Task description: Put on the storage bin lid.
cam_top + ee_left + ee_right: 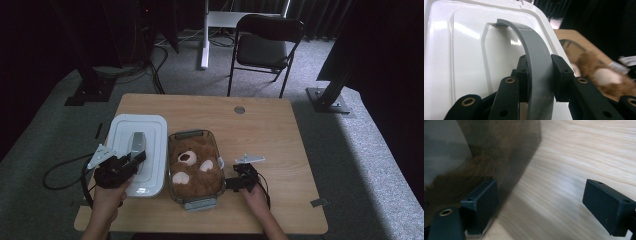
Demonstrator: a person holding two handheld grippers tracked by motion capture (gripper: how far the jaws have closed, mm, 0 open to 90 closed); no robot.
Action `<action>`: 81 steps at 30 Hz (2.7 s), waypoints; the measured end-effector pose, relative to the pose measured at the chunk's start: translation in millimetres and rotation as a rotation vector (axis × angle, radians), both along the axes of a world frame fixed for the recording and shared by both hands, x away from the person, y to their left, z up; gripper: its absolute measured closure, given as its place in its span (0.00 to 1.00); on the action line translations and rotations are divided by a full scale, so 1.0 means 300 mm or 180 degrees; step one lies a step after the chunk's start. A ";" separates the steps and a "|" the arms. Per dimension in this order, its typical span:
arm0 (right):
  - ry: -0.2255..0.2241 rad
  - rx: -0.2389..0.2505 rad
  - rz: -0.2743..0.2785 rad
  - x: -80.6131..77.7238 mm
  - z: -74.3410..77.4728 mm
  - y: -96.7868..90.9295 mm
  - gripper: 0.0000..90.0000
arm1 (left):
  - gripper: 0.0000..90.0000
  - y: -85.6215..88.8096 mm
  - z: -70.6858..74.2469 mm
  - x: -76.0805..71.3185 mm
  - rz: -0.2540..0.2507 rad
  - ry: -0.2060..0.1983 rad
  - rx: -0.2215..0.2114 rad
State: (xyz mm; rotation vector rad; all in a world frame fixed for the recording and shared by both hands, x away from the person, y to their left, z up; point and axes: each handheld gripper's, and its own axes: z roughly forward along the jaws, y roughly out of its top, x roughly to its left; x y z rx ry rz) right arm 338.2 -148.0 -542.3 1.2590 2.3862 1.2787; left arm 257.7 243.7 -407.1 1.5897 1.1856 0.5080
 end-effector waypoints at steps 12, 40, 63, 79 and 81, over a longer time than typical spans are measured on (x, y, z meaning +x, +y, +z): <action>-0.0083 -0.0082 0.0261 -0.038 -0.003 0.127 0.14 | 0.80 -0.105 0.021 0.007 -0.0410 0.0070 -0.0123; -0.0166 -0.0233 0.0063 -0.030 -0.004 0.103 0.14 | 0.79 -0.294 -0.030 0.085 -0.0654 0.0552 0.0037; -0.0126 -0.0190 -0.0010 -0.022 -0.005 0.080 0.14 | 0.78 -0.290 -0.065 0.123 -0.0606 0.0815 0.0177; -0.0168 -0.0203 -0.0011 -0.025 0.001 0.071 0.14 | 0.56 -0.268 -0.052 0.137 -0.0633 0.0846 0.0020; -0.0167 -0.0190 -0.0021 -0.025 0.004 0.066 0.14 | 0.47 -0.272 -0.044 0.128 -0.0603 0.0756 0.0126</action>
